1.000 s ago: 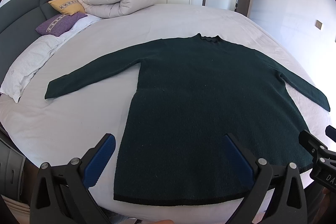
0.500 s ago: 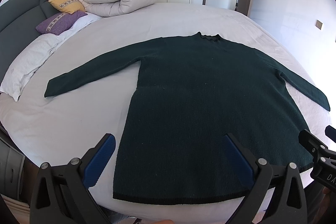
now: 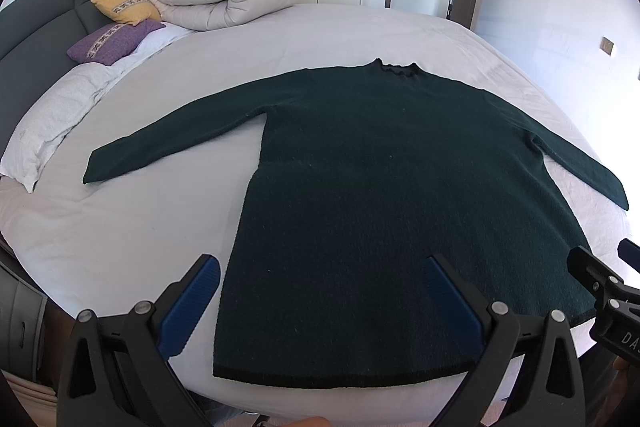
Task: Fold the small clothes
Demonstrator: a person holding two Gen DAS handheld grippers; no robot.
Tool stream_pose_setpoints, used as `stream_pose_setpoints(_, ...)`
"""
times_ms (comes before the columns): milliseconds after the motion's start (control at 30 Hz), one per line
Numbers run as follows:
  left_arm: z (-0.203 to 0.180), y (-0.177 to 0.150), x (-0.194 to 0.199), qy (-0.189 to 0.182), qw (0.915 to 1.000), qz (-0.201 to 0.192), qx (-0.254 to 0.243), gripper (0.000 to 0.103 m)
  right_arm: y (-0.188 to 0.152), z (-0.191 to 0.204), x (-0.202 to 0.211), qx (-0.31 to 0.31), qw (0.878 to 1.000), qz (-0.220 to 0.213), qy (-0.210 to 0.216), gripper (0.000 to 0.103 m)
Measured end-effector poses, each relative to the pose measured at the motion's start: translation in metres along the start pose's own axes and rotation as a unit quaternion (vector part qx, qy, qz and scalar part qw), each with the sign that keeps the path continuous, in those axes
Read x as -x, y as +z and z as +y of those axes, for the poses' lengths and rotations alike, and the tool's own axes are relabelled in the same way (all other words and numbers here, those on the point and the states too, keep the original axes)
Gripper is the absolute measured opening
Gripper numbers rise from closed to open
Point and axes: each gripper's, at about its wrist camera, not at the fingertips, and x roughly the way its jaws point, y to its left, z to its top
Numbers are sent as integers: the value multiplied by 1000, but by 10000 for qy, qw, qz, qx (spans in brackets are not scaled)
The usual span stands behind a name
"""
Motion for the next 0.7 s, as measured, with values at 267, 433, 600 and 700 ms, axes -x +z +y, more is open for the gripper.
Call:
stream_pose_setpoints(267, 0, -2, -1, 0, 10000, 11, -6, 103, -1, 0, -1, -4, 10000, 7, 12, 103)
stream_pose_setpoints(433, -1, -3, -1, -4, 10000, 15, -2, 103, -3, 2, -1, -1, 10000, 12, 8, 103)
stream_pose_setpoints(600, -1, -4, -2, -6, 10000, 19, -2, 103, -5, 4, -1, -4, 10000, 13, 9, 103)
stream_pose_setpoints(700, -1, -3, -2, -3, 10000, 22, -3, 103, -8, 6, -1, -6, 10000, 15, 12, 103)
